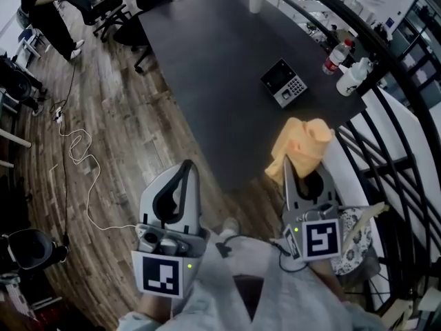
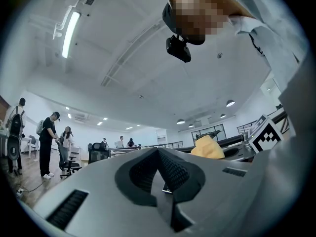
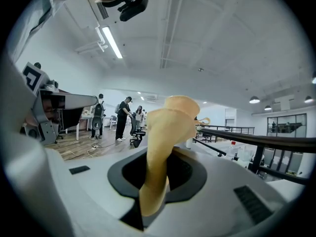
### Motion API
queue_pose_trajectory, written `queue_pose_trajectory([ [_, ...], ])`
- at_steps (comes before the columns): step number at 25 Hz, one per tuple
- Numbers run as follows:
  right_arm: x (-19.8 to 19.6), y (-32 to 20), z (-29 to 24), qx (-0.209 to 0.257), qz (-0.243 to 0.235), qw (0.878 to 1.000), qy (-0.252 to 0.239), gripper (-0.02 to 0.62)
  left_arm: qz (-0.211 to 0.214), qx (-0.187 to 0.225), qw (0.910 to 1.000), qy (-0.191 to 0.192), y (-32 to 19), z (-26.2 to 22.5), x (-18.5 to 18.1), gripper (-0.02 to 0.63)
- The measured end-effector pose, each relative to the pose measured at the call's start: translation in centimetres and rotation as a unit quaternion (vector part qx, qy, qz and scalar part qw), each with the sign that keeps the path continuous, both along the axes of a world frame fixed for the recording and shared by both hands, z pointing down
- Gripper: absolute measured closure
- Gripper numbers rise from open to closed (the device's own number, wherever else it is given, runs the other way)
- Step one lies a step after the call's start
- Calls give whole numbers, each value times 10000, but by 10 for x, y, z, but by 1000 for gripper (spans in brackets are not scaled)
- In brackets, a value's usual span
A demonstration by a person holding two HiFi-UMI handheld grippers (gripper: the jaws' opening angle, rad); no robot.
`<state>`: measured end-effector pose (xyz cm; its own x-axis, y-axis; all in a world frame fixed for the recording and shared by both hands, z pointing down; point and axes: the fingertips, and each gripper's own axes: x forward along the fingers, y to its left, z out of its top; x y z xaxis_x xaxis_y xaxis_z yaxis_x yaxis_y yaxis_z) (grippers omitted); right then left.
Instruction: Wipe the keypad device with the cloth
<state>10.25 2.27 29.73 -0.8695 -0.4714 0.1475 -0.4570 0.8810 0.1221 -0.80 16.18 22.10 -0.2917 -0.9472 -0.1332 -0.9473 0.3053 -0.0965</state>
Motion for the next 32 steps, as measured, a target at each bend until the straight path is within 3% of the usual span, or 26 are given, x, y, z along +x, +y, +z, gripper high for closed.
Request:
queue_pose_trajectory([
  [16,16,-37,6,-14,573,9983,-99,525,570,55,9980,-276,-56,-5,-4,594],
  [32,-14,-104,12,-237,1854,9824,-61,525,1572,-70,9871,-280,-155,-5,-72,594],
])
